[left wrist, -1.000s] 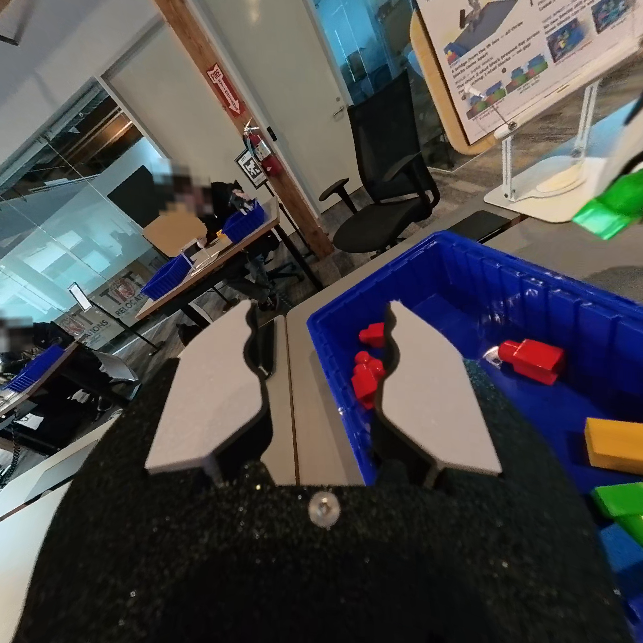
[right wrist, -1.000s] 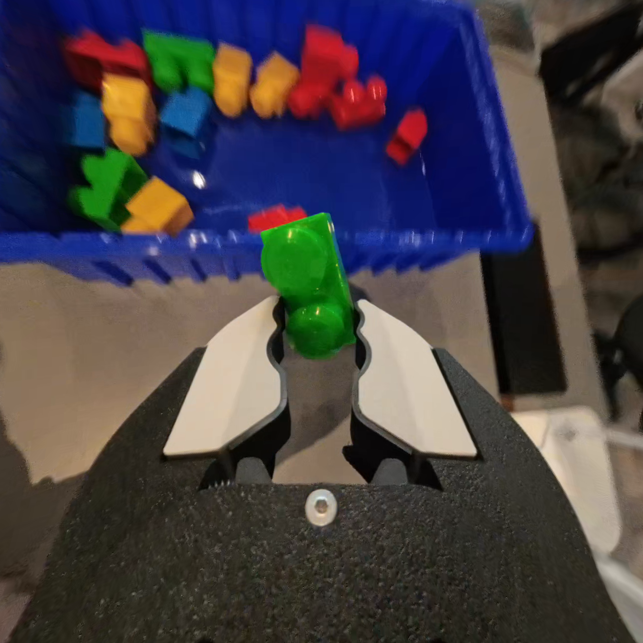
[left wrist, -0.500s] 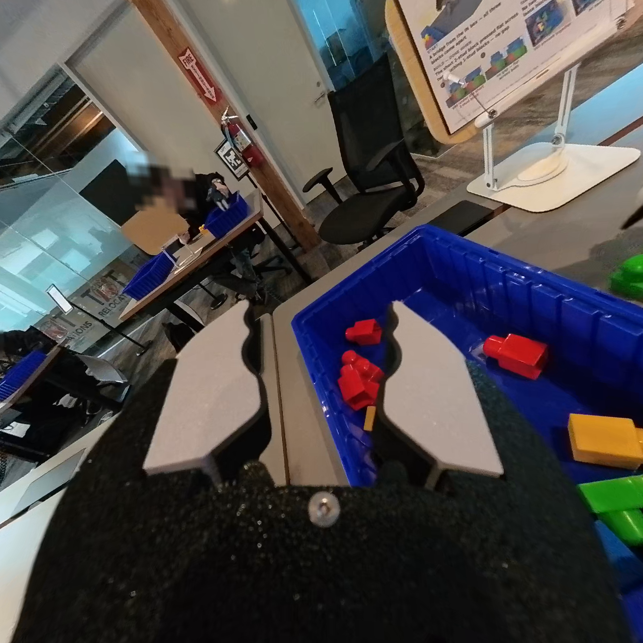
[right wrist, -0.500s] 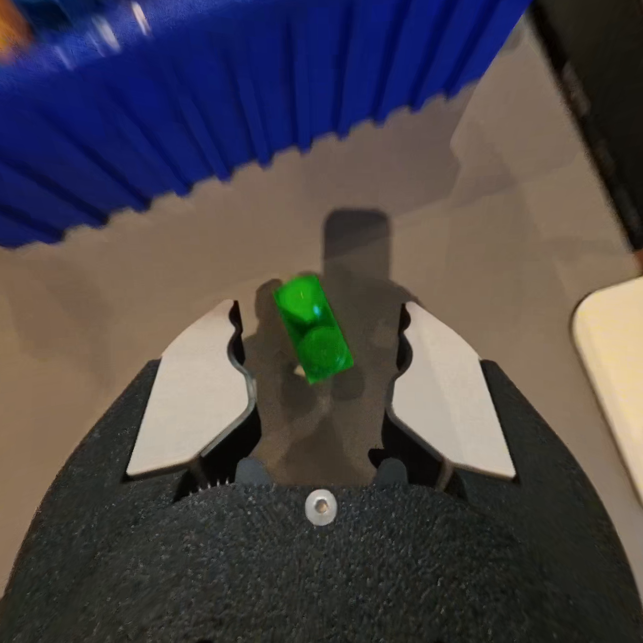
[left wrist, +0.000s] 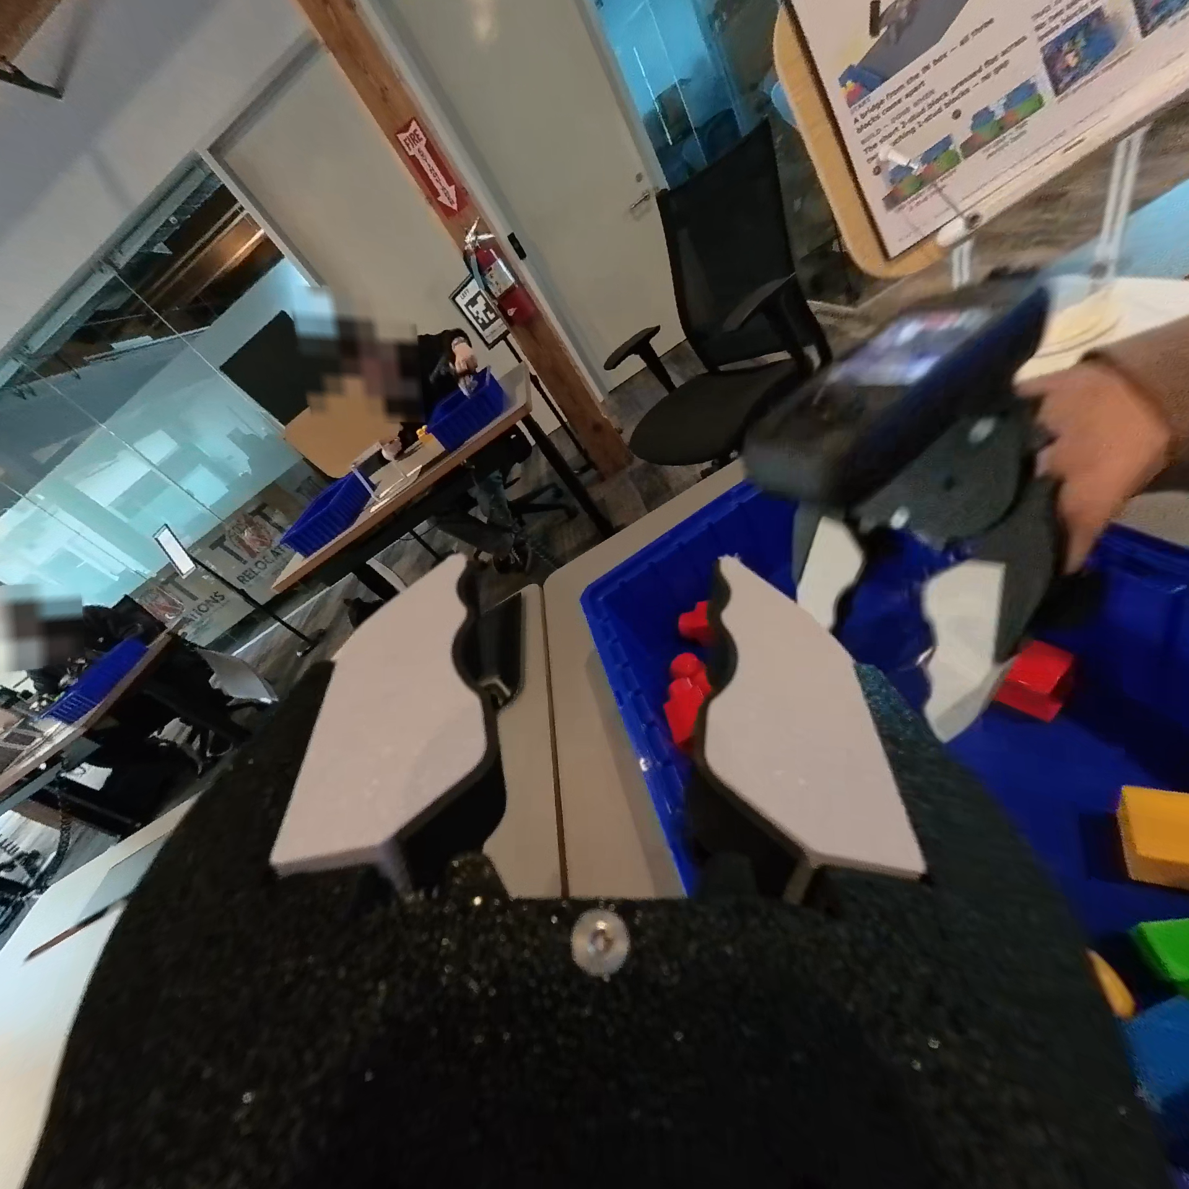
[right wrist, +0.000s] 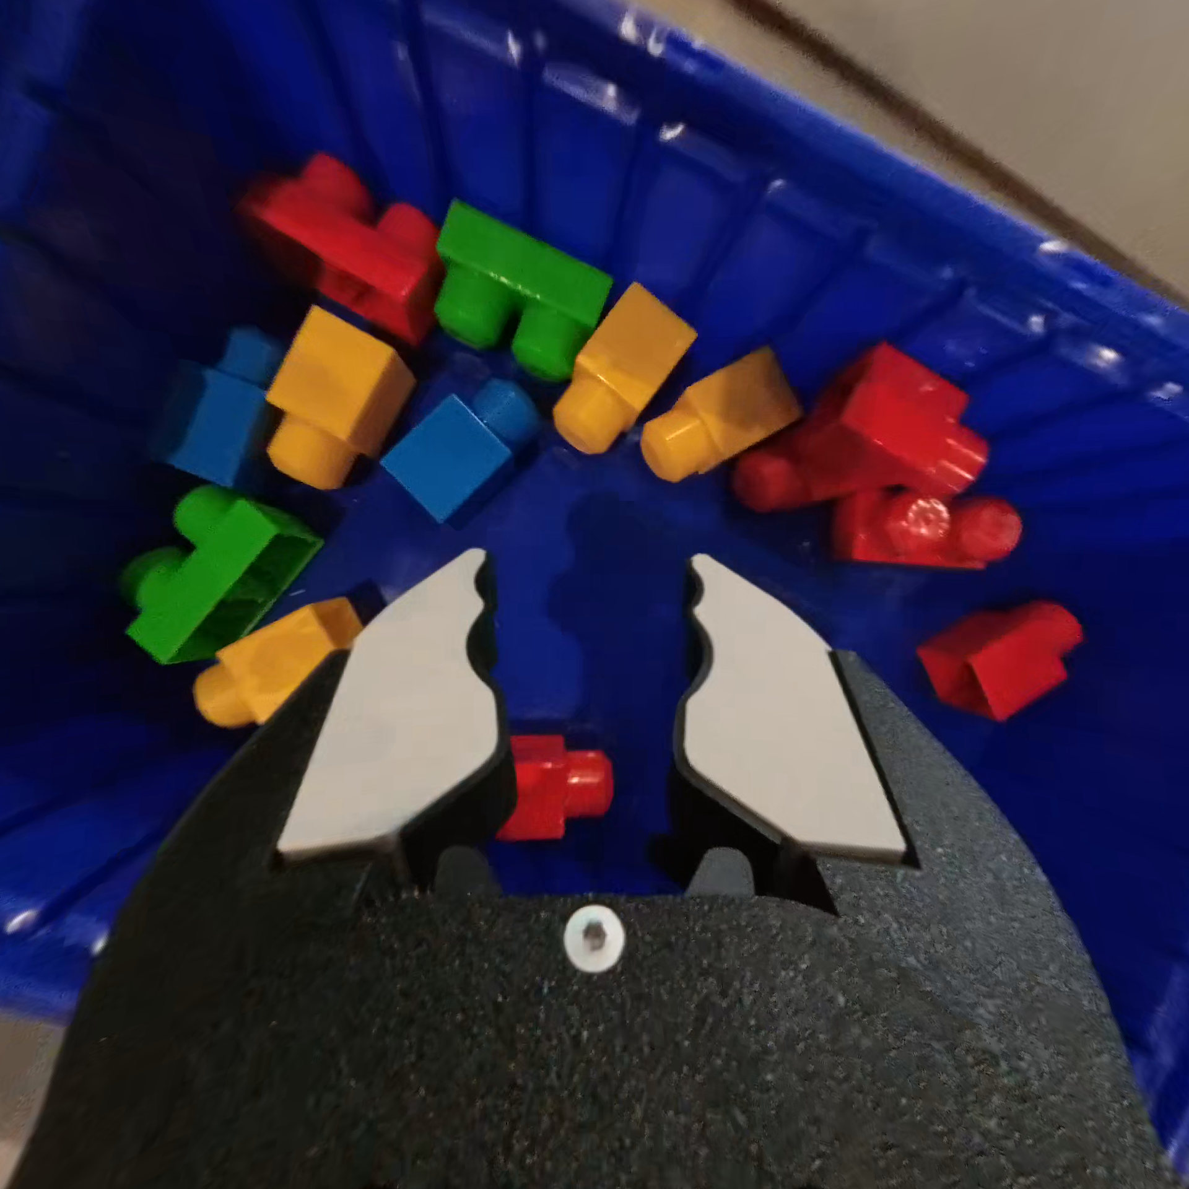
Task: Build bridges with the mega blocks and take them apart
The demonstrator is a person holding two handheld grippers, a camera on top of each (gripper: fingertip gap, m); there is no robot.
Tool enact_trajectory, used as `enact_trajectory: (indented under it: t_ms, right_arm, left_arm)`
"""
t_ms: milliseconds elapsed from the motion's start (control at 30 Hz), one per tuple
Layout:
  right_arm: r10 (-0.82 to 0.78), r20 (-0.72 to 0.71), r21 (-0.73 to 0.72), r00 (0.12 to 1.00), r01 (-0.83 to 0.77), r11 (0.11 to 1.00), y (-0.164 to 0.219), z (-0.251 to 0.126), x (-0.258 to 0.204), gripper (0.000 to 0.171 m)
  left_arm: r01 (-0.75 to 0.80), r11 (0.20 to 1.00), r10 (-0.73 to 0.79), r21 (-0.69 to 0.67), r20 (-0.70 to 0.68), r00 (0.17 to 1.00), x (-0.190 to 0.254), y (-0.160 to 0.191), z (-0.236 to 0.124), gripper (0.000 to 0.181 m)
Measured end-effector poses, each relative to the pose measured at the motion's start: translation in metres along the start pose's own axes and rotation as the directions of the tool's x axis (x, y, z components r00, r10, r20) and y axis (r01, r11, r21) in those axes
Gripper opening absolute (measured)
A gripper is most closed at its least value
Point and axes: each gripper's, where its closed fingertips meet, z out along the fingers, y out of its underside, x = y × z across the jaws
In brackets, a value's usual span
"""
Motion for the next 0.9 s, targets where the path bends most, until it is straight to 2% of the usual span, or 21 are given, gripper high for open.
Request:
enact_trajectory:
  t_ms: [133, 200, 267, 367, 500, 533, 633, 700, 767, 900]
  right_arm:
    - [0.010, 0.038, -0.096, 0.999, -0.006, 0.995, 0.001, 0.029, 0.006, 0.050]
    - [0.010, 0.013, -0.161, 1.000, -0.008, 0.987, 0.011, 0.034, 0.014, 0.048]
    - [0.004, 0.035, -0.229, 0.999, 0.004, 0.973, 0.025, 0.031, 0.011, 0.040]
    - [0.008, 0.009, -0.399, 1.000, -0.004, 0.917, 0.061, 0.008, 0.011, 0.040]
    - [0.140, 0.112, -0.463, 0.984, -0.073, 0.883, 0.092, -0.012, -0.011, 0.058]
    - [0.166, 0.147, -0.440, 0.975, -0.086, 0.894, 0.090, -0.012, -0.016, 0.066]
    - [0.149, 0.152, -0.487, 0.977, -0.057, 0.871, 0.098, -0.017, -0.016, 0.070]
    - [0.188, 0.191, -0.499, 0.963, -0.070, 0.864, 0.095, -0.022, -0.021, 0.083]
    - [0.204, 0.177, -0.521, 0.963, -0.084, 0.849, 0.095, -0.022, -0.019, 0.087]
    - [0.219, 0.200, -0.652, 0.955, -0.037, 0.757, 0.110, -0.011, -0.025, 0.090]
  left_arm:
    - [0.057, 0.998, -0.058, 0.031, 0.012, 0.998, -0.011, 0.003, -0.006, 0.066]
    - [0.069, 0.997, -0.069, 0.022, 0.018, 0.997, -0.014, 0.007, -0.006, 0.066]
    - [0.066, 0.998, -0.066, 0.006, 0.027, 0.997, -0.016, 0.011, -0.005, 0.067]
    - [0.059, 0.998, -0.059, -0.008, 0.026, 0.998, -0.016, 0.014, -0.004, 0.067]
    - [0.083, 0.997, -0.083, -0.006, 0.027, 0.996, -0.019, 0.018, -0.004, 0.067]
    - [0.089, 0.996, -0.089, -0.008, 0.026, 0.996, -0.019, 0.019, -0.003, 0.067]
    - [0.083, 0.996, -0.083, -0.026, 0.027, 0.996, -0.019, 0.021, -0.001, 0.067]
    - [0.071, 0.997, -0.070, -0.040, 0.027, 0.997, -0.017, 0.022, 0.000, 0.067]
    - [0.066, 0.997, -0.065, -0.042, 0.026, 0.998, -0.016, 0.022, 0.000, 0.067]
    - [0.058, 0.998, -0.057, -0.040, 0.023, 0.998, -0.015, 0.020, 0.002, 0.068]
